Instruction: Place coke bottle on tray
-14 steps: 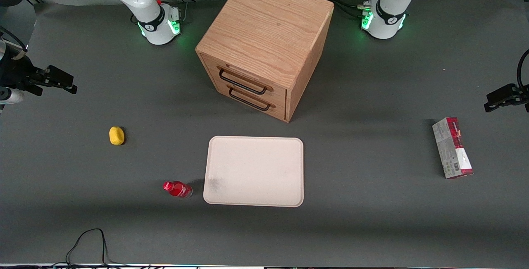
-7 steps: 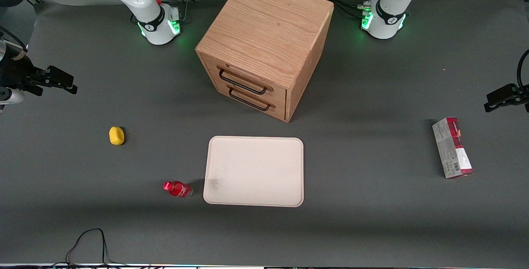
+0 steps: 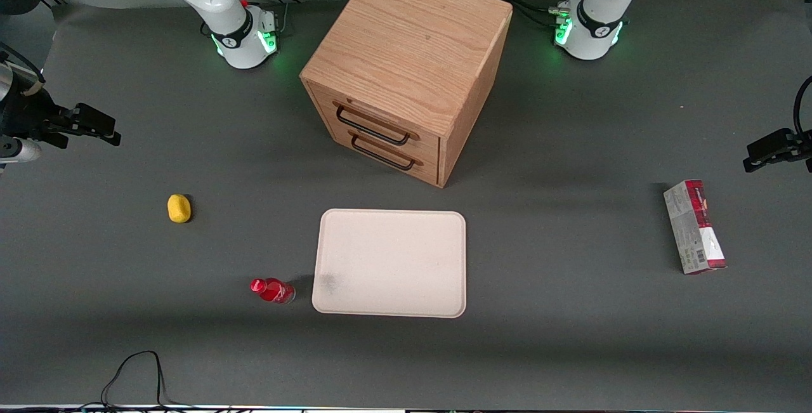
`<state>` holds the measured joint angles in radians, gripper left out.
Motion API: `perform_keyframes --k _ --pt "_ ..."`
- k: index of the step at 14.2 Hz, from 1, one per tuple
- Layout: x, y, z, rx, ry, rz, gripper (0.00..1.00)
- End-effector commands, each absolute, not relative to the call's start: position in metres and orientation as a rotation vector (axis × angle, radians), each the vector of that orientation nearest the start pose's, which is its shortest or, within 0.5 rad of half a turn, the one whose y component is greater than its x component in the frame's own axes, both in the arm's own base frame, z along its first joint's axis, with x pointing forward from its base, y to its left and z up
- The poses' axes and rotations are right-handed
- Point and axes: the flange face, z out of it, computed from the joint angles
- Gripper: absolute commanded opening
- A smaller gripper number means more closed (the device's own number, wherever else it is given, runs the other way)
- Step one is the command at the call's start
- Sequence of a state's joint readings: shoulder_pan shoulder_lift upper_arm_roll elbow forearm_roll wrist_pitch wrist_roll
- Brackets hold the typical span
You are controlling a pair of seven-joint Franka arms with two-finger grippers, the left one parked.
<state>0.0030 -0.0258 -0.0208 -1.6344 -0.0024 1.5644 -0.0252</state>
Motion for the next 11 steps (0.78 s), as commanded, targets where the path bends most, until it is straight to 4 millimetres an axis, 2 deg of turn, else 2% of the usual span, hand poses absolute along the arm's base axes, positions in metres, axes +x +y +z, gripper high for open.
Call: perform_keyframes --k 1,6,7,9,11 --pt "0.546 -0.006 0.610 -3.154 -0.036 0.080 1.00" --pt "0.555 0.009 0.605 -3.145 -0.075 0.087 1.00" --pt "0.558 0.026 0.605 -3.145 -0.104 0.082 1.00" --pt "0.569 0.044 0.607 -3.147 -0.046 0.065 1.00" --pt "0.583 0.082 0.609 -3.149 -0.067 0.035 1.00"
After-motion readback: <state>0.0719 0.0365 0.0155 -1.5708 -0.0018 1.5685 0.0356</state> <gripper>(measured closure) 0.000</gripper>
